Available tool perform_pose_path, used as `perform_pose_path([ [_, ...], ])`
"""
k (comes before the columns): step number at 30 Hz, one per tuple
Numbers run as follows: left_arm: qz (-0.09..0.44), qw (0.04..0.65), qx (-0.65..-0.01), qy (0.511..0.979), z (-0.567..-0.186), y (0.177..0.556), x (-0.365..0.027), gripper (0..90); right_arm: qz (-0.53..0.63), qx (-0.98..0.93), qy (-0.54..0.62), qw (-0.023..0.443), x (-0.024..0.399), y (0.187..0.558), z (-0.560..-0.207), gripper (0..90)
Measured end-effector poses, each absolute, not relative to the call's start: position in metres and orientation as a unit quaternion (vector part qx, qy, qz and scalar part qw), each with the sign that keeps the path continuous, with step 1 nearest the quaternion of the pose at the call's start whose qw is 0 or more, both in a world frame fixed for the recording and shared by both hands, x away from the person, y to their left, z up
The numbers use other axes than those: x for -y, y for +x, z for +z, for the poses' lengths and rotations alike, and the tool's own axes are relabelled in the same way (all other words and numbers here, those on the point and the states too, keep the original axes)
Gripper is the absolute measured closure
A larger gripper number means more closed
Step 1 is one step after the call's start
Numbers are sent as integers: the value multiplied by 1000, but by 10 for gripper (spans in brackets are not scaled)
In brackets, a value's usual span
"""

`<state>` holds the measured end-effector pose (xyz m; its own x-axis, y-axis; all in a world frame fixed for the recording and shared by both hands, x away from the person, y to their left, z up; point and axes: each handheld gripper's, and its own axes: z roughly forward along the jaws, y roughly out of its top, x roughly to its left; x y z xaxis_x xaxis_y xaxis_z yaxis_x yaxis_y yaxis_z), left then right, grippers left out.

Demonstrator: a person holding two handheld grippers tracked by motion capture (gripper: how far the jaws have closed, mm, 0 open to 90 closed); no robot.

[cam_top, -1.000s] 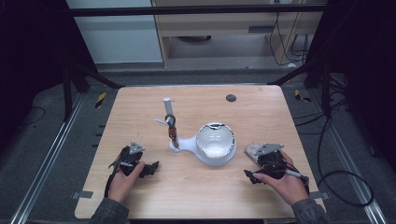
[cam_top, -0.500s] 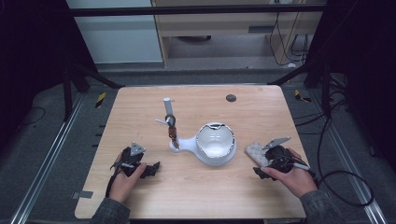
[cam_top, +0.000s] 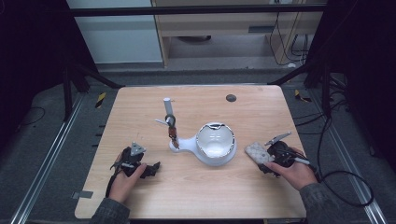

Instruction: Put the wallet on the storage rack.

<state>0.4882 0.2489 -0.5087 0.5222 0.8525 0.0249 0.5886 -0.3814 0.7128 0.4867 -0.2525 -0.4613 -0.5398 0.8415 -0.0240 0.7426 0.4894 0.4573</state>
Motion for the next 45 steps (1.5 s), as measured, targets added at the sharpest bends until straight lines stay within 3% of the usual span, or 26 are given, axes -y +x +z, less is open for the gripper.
perform_pose_path([
  [22, 197, 333, -441, 810, -509, 488, -249, 2, 172, -860, 472, 89, 254, 501, -469, 252],
  [45, 197, 331, -441, 811, -509, 488, -249, 2, 156, -872, 455, 92, 252, 503, -470, 303],
])
